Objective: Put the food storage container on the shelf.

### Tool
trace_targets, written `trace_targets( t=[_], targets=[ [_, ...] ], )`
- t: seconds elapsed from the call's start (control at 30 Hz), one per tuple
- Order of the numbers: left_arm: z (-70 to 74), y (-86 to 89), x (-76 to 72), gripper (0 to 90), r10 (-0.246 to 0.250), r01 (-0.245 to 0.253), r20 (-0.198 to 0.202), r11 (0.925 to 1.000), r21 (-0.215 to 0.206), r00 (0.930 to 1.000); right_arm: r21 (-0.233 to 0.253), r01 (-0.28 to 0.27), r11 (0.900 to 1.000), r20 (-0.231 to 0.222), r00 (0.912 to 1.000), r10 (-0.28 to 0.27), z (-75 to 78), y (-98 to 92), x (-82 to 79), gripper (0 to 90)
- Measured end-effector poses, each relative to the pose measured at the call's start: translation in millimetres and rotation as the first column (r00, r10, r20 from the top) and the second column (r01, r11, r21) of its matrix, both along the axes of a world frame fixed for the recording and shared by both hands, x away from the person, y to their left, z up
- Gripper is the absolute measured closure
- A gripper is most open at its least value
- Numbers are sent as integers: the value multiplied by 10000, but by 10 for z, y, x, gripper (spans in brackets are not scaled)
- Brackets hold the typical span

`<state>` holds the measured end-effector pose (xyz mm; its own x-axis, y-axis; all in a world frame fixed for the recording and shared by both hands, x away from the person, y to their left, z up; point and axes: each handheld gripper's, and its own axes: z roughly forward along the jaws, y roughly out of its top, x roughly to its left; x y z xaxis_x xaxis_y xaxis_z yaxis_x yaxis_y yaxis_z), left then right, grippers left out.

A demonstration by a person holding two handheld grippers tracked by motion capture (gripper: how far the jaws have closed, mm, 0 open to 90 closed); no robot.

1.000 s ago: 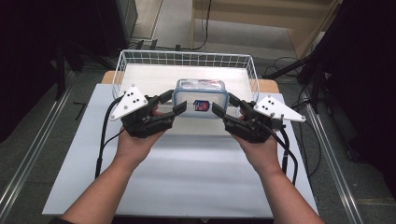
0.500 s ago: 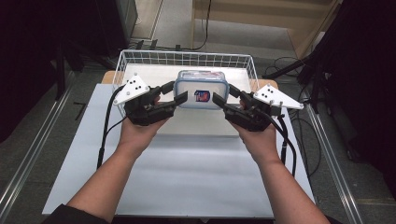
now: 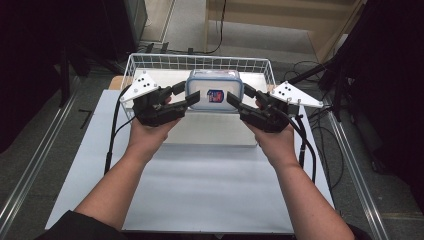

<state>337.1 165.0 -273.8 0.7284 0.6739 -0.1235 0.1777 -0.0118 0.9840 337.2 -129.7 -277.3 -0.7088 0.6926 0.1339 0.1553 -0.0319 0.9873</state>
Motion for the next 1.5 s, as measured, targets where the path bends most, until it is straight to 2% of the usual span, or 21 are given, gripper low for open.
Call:
trace_targets(
  t=[0.1,0.4,0.47,0.6,0.7,0.8,0.83,0.93,1.0,1.07,1.13,1.23,1.27,1.4,1.5],
  targets=[
    [5,13,20,485,7,-6,-89,10000,49,10000,57,-22,10000,-73,10000,22,-2,11,20,477],
    [2,50,129,486,-111,88,-883,9996,-268,9960,472,-187,9987,-662,9976,218,-2,1,130,493],
    [-7,66,158,487,-191,151,-1129,9992,-358,9934,575,-272,9980,-840,9960,320,-8,-6,158,500],
    [-17,119,228,498,-424,285,-1705,9962,-829,9844,849,-438,9954,-1352,9893,550,-20,-22,219,511],
    [-18,126,252,501,-460,307,-1933,9962,-814,9801,901,-491,9947,-1584,9854,630,-27,-23,258,511],
    [-23,145,281,509,-599,400,-2260,9950,-916,9723,933,-561,9941,-1908,9789,732,-34,-32,291,512],
    [-26,157,297,515,-673,431,-2435,9937,-1036,9676,981,-600,9934,-2039,9758,791,-36,-38,303,512],
    [-29,159,321,523,-736,461,-2659,9930,-1084,9612,1077,-644,9921,-2318,9688,881,-49,-56,343,512],
    [-34,161,345,524,-804,473,-2926,9918,-1185,9529,1125,-648,9915,-2422,9660,906,-54,-59,358,512],
    [-40,171,361,524,-847,501,-3088,9917,-1182,9474,1232,-695,9899,-2561,9615,994,-61,-74,381,523],
    [-54,184,386,525,-964,557,-3314,9899,-1300,9385,1498,-814,9854,-2781,9529,1210,-67,-97,404,535],
    [-65,196,414,525,-1015,554,-3497,9887,-1394,9314,1580,-849,9838,-2985,9456,1296,-74,-105,434,543],
    [-70,203,425,525,-1083,604,-3536,9878,-1438,9291,1701,-889,9814,-3097,9406,1388,-78,-114,445,549],
    [-87,204,466,532,-1316,666,-3869,9820,-1767,9127,2053,-878,9748,-3372,9287,1547,-75,-152,477,557],
    [-100,212,492,539,-1511,738,-4086,9773,-1987,9001,2187,-846,9721,-3657,9165,1620,-77,-180,503,560]
  ],
)
